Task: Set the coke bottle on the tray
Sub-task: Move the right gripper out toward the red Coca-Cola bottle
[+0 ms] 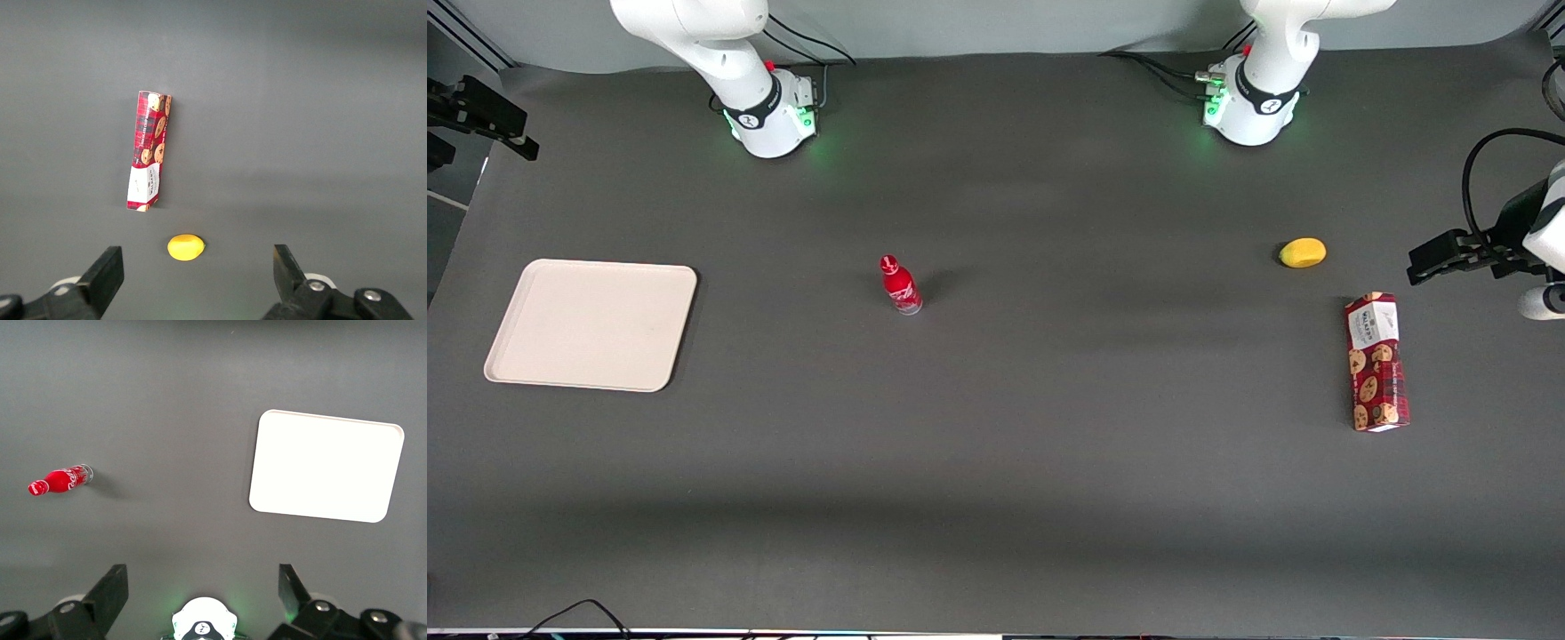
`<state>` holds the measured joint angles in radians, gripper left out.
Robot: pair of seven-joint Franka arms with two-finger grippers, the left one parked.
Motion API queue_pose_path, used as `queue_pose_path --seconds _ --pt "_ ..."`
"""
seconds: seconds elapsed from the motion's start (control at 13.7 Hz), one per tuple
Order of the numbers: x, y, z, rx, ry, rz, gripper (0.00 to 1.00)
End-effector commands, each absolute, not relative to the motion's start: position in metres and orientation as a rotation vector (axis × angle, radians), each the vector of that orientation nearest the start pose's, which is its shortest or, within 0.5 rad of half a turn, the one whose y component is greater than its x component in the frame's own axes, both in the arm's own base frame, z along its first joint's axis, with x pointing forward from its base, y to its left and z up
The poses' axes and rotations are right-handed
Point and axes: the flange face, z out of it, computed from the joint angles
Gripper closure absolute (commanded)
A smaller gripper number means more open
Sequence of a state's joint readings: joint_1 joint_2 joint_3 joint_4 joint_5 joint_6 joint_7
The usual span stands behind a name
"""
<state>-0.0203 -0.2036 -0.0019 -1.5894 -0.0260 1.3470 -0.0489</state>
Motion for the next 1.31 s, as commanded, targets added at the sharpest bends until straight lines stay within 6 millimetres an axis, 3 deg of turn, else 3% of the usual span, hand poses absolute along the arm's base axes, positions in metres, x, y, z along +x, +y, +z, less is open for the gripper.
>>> queue_pose_path --seconds 0.0,0.22,0.29,0.36,0.66,0.8,0.95,1.09,1.24 --pt "0.464 -0.005 0.702 -3.157 -0.043 0.054 0.0" --pt "0.462 0.002 0.701 -3.161 -0.09 0.071 0.0" --pt "0.457 0.015 0.697 -3.155 -0.105 0.143 0.0" --pt "0.453 0.048 0.695 -3.162 -0.186 0.163 0.0" --pt "0.441 0.188 0.674 -3.104 0.071 0.181 0.0" --pt "0.44 0.24 0.628 -3.115 0.206 0.185 0.0" --pt "0.431 0.285 0.545 -3.116 0.271 0.12 0.0" --pt "0.428 0.304 0.467 -3.097 0.347 0.081 0.0" --pt "0.423 0.309 0.412 -3.099 0.357 0.065 0.0"
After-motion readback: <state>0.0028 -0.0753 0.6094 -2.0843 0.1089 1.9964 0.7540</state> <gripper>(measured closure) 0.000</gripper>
